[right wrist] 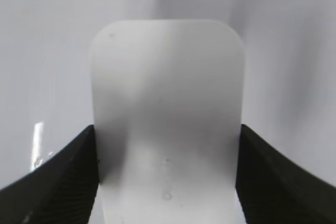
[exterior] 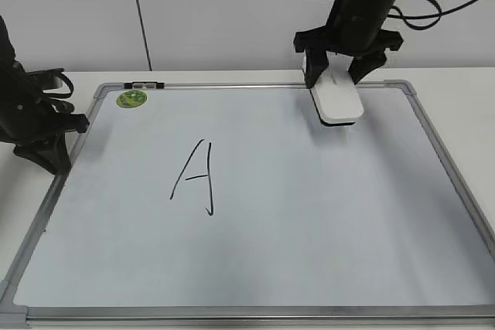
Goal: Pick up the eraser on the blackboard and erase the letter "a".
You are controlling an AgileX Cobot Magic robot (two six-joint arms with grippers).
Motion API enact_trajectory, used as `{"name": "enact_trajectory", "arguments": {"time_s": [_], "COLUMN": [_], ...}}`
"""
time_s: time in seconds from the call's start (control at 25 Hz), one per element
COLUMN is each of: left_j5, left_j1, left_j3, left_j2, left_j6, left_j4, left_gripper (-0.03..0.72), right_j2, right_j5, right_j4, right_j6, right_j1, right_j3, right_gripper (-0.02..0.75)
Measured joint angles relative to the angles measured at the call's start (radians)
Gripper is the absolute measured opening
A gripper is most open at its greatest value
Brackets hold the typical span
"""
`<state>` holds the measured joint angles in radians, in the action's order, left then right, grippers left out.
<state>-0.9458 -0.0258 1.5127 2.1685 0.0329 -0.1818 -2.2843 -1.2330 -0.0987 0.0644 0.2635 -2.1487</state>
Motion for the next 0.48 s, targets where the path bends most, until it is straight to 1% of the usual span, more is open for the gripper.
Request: {"name": "enact_trajectory", "arguments": {"time_s": [0.2,0.28,0.36,0.48], "left_j5": [-0.001,-0.002,-0.002,-0.004], "left_j1": [0.0,0.0,0.0,0.0], "left_j3": [0.001,0.001,0.001,0.001], "left_j2": [0.0,0.0,0.0,0.0], "left_j6": [0.0,0.0,0.0,0.0], "left_j4": [0.0,0.0,0.0,0.0], "left_gripper": [0.055,0.055,0.055,0.055], "right_j2": [0.023,0.032,0.044,0.071], "right_j5": [-0.002,-0.002,-0.002,-0.002], "right_j4": [0.087,0.09,0.099,0.099], "right_j6": [0.032,0.037,0.043,0.045], "right_j1": [-0.007,-0.02,-0.048,-0.11], "right_j3": [0.025,0.056,0.106,0.197], "right_gripper": [0.531,0.531,0.531,0.531]}}
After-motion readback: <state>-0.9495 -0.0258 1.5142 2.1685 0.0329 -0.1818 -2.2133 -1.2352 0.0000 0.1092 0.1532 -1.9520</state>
